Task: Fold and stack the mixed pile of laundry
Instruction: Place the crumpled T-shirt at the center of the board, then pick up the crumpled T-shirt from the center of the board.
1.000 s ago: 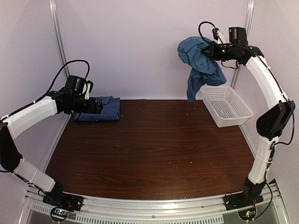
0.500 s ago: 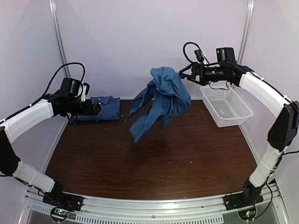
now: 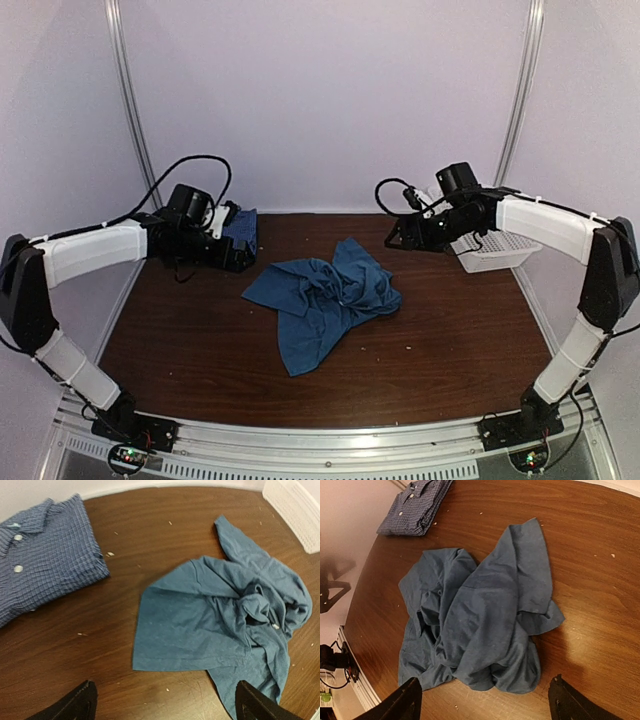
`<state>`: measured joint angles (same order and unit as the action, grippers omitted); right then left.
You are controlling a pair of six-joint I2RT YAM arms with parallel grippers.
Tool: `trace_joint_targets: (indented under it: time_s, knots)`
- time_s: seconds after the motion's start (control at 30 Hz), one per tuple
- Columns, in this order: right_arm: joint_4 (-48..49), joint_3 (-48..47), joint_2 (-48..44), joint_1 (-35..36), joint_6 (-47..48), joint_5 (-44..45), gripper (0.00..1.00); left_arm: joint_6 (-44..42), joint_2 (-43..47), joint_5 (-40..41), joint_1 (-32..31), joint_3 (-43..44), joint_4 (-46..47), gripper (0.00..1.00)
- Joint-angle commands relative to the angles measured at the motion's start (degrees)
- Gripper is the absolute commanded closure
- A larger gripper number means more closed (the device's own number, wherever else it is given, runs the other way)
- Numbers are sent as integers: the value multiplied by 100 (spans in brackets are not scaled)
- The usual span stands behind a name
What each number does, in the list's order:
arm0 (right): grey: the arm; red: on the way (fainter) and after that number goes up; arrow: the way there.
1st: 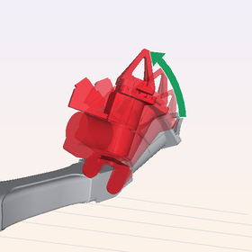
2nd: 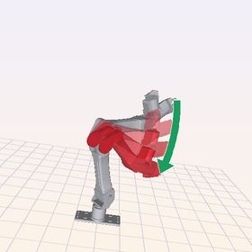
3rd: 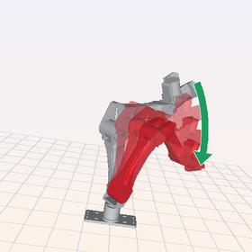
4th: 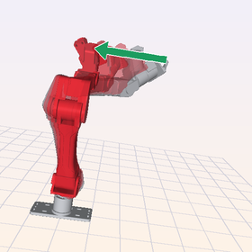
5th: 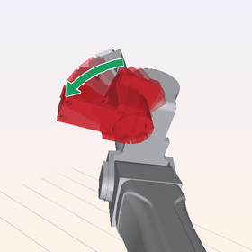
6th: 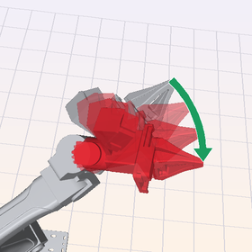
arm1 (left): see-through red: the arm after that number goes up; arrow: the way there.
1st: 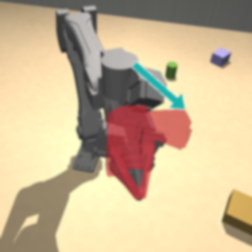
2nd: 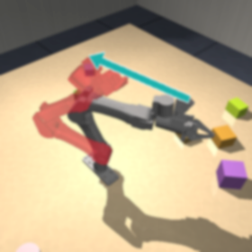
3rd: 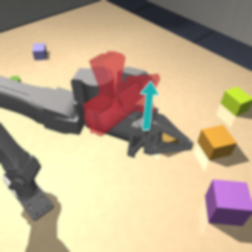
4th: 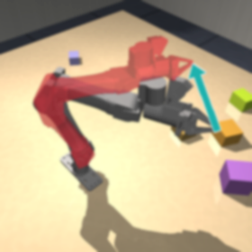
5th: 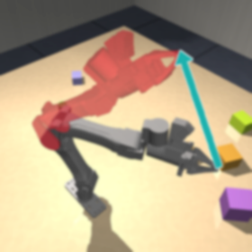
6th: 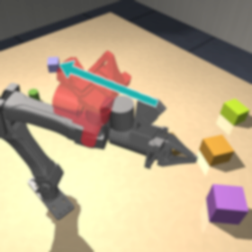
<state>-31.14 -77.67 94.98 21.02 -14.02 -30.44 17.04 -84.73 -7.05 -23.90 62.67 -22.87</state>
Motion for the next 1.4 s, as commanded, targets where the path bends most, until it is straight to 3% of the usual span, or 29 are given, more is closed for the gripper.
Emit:
trace_joint_targets:
  time_s: [0.0,0.23,0.5,0.67,0.73,0.77,0.83,0.97,1.0,1.17,1.37]
  knots:
    - [192,97,138,841,110,376,13,-98,-845,-210,-593,102,465,3]
    - [349,-207,954,1791,-13,858,14,350,-2141,465,-830,765,294,12]
    - [53,-333,1686,1987,180,2026,18,442,-3212,1433,-835,1501,-337,13]
    - [-268,-256,1747,1977,177,2851,30,317,-3663,1915,-879,1829,-782,19]
    - [-343,-230,1742,1961,196,3129,40,266,-3776,1910,-879,1889,-883,28]
    - [-419,-250,1753,1943,210,3260,46,257,-3771,1878,-879,1864,-891,38]
    - [-505,-288,1706,1891,251,3345,58,258,-3611,1773,-869,1721,-791,63]
    - [-553,-388,1345,1791,394,3283,95,241,-2704,1541,-772,1379,-442,100]
    - [-585,-430,1228,1757,431,3217,100,242,-2412,1455,-717,1302,-349,100]
    - [-629,-631,489,1444,558,2659,100,153,-1028,752,-358,1239,-104,100]
    - [-671,-924,-158,848,599,1389,100,-153,-326,609,-202,1743,-664,100]
